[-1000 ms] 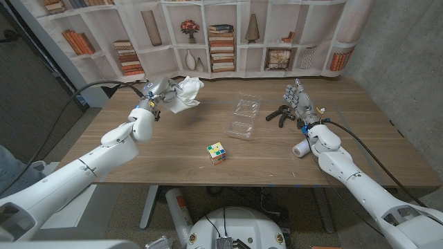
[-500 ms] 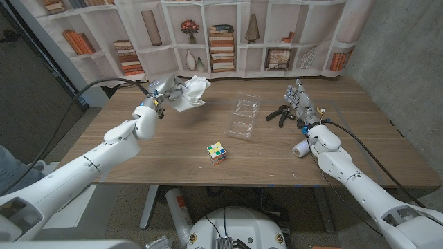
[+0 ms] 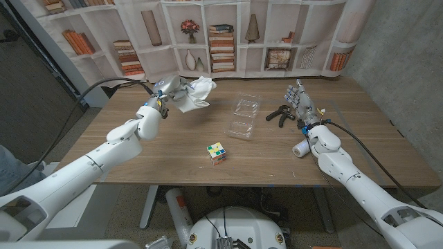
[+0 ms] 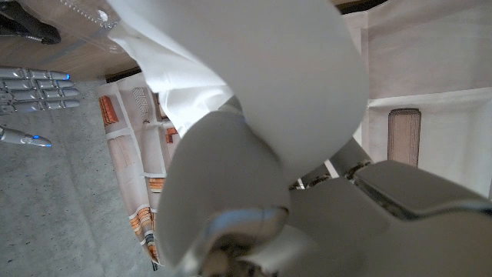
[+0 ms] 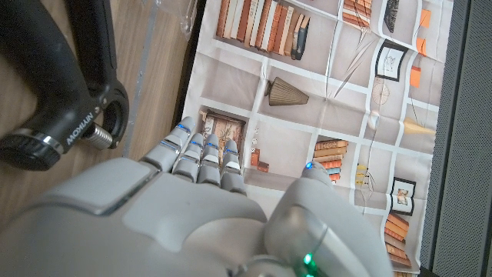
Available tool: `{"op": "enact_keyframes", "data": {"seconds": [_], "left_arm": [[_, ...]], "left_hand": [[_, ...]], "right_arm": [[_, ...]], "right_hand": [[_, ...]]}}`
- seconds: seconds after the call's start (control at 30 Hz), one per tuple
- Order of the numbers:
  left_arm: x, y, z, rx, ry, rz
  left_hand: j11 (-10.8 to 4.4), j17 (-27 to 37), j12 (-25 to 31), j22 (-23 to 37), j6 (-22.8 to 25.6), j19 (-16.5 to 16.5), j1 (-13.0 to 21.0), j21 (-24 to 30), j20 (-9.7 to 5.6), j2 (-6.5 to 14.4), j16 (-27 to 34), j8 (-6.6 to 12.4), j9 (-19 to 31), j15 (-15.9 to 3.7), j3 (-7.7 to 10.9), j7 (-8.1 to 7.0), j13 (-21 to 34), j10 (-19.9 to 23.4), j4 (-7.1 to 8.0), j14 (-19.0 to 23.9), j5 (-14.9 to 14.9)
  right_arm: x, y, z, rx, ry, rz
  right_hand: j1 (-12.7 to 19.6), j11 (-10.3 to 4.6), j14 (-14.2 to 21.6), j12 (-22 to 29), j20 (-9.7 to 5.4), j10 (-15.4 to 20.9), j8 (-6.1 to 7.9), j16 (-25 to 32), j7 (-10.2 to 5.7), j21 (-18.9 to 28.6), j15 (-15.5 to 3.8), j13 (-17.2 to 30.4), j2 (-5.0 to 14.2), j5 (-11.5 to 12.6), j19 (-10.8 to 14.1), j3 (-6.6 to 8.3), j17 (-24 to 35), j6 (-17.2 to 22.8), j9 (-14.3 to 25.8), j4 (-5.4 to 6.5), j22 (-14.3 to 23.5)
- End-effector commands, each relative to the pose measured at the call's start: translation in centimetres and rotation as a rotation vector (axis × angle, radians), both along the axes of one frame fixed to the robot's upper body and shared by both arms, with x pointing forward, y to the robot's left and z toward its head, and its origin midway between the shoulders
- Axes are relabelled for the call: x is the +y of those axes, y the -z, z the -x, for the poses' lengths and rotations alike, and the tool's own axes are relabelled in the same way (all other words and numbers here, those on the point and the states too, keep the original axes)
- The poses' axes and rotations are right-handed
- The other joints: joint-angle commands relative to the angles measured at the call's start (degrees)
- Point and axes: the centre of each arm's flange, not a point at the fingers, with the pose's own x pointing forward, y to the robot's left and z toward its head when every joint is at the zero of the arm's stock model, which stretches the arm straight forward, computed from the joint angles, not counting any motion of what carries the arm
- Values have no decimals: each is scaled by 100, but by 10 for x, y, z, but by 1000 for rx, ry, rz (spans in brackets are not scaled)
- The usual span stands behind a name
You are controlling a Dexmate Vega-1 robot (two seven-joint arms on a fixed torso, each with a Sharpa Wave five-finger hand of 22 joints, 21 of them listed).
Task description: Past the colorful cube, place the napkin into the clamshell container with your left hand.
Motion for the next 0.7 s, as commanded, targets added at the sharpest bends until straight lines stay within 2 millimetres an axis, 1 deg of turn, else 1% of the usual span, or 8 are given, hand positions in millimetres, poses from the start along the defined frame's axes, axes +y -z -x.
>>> {"op": "enact_keyframes", "data": {"seconds": [0.03,0.33,0.7], "left_arm": [[-12,1,5,-28,34,-36],[-21,-1,4,-40,69,-62],[-35,-6,-6,-48,109,-86]], "left_hand": [[-40,278,-14,6,5,-49,25,48,-199,-44,43,1,14,-773,-27,-49,13,1,-2,160,26],[-42,307,-41,2,19,-123,28,59,-187,-40,30,6,7,-788,-58,-66,20,7,8,155,29],[-54,318,-62,-5,56,-136,-3,82,-194,-50,6,19,-3,-796,-98,-84,23,25,31,148,33]], "right_arm": [[2,-1,-2,-3,-4,2],[1,-2,-2,-3,-2,2],[-2,-1,1,-3,6,-3]], "right_hand": [[15,-4,23,-9,3,29,35,-3,28,-17,22,5,73,-13,46,-11,20,27,30,-15,22],[14,-3,23,-10,-4,27,34,-3,33,-17,24,5,75,-17,49,-14,20,24,30,-17,22],[12,1,25,-9,2,29,38,-1,32,-18,23,5,78,-22,46,-19,20,32,30,-18,22]]}}
